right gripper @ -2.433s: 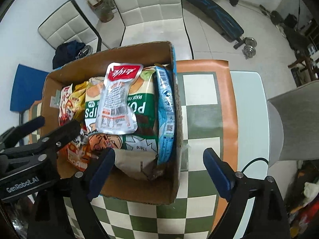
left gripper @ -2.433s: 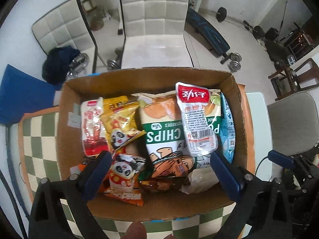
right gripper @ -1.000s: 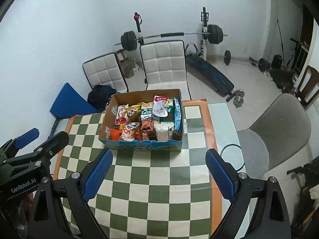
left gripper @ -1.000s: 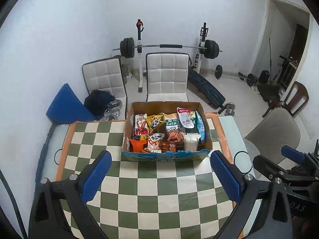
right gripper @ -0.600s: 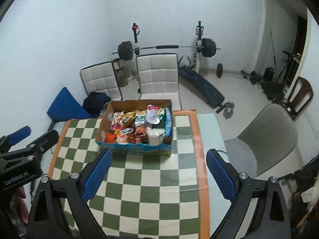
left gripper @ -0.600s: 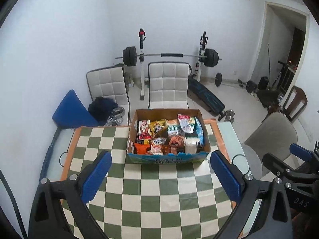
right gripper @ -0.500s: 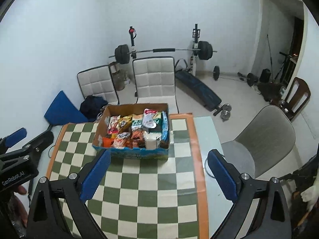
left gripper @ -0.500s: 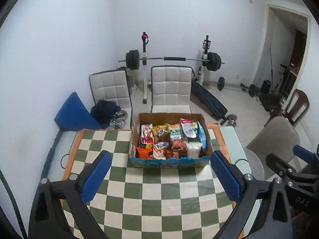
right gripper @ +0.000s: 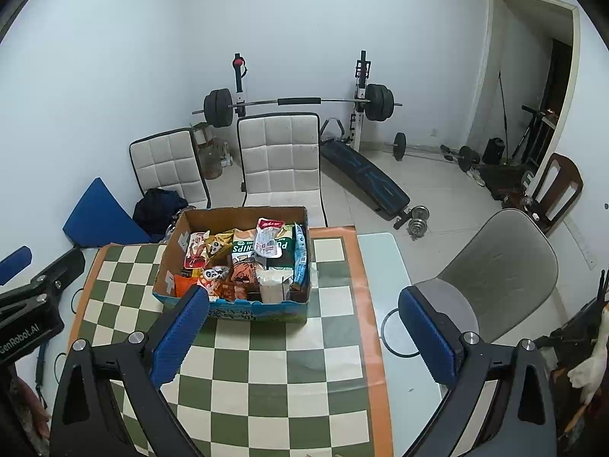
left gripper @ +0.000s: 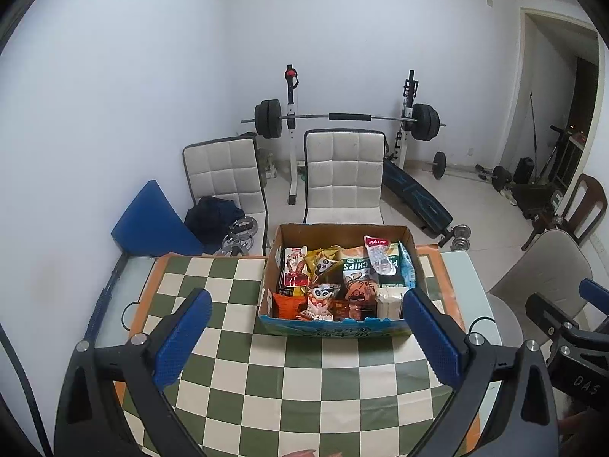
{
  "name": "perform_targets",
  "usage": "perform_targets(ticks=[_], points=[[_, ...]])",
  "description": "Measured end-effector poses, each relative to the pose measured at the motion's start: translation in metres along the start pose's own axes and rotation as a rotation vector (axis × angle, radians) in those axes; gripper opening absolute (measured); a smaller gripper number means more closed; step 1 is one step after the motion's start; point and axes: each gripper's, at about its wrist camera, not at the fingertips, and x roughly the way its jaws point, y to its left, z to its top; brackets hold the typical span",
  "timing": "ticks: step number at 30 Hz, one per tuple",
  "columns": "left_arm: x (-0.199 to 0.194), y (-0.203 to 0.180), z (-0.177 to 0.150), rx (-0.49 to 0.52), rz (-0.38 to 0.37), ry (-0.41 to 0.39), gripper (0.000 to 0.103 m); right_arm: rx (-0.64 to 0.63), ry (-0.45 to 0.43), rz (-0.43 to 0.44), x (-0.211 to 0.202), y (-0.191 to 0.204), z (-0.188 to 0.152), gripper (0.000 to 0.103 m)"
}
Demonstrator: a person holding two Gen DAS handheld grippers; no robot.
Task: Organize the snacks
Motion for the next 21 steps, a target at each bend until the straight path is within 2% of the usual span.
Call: perform_targets(ticks=[21], points=[[0.0073, 0.0039, 0.0046, -0.006, -0.002, 0.013, 0.103, 0.004, 0.005, 0.011, 0.0079, 0.0034, 0.0064, 0.102]])
